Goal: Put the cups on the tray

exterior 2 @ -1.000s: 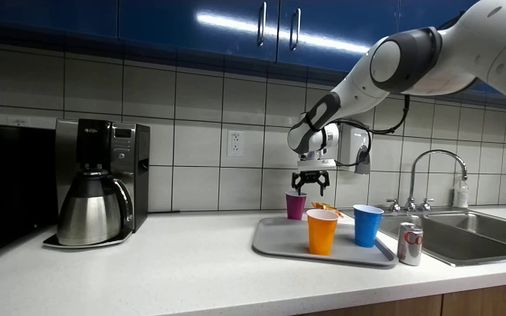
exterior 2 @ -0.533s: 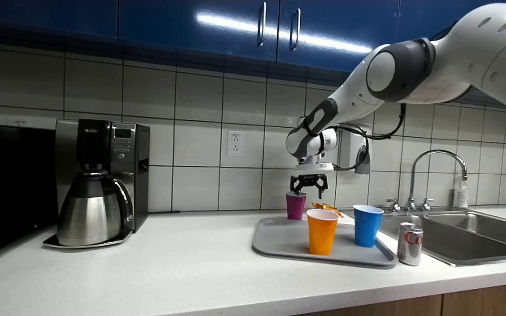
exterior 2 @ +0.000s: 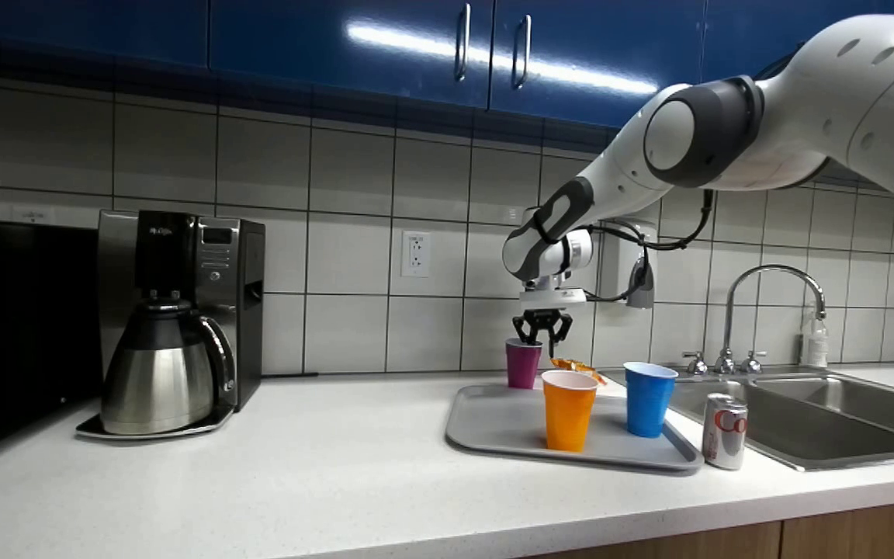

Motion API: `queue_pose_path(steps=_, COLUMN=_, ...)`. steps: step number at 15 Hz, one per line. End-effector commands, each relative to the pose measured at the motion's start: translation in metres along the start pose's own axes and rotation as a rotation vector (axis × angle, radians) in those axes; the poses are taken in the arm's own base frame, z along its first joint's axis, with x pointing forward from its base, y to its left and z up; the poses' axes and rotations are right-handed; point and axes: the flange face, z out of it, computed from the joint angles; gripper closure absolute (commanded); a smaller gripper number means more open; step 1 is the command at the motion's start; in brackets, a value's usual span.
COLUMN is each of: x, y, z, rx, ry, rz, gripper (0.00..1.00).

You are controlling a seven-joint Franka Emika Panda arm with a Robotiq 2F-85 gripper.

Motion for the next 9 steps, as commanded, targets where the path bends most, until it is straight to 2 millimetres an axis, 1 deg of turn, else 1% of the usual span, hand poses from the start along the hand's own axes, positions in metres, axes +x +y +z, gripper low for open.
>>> queue_pose_path(steps=1, x=0.0069, y=-0.0024, z=-0.0050, rx=-0.001, ry=-0.003, rz=0.022, gripper=0.90)
queue_pose_path(steps=2, x=0.0070, y=-0.0023, z=-0.0048, rx=-0.001, ry=-0.003, rz=0.022, gripper=0.97)
queue_pose_path(steps=3, x=0.0071, y=-0.0023, z=-0.0048, rx=-0.001, ry=-0.003, rz=0.023, gripper=1.00)
queue_pose_path(steps=9, x=0.0100, y=-0.0026, z=-0.0105, rx=0.011, ry=0.008, rz=0.024, gripper=0.98)
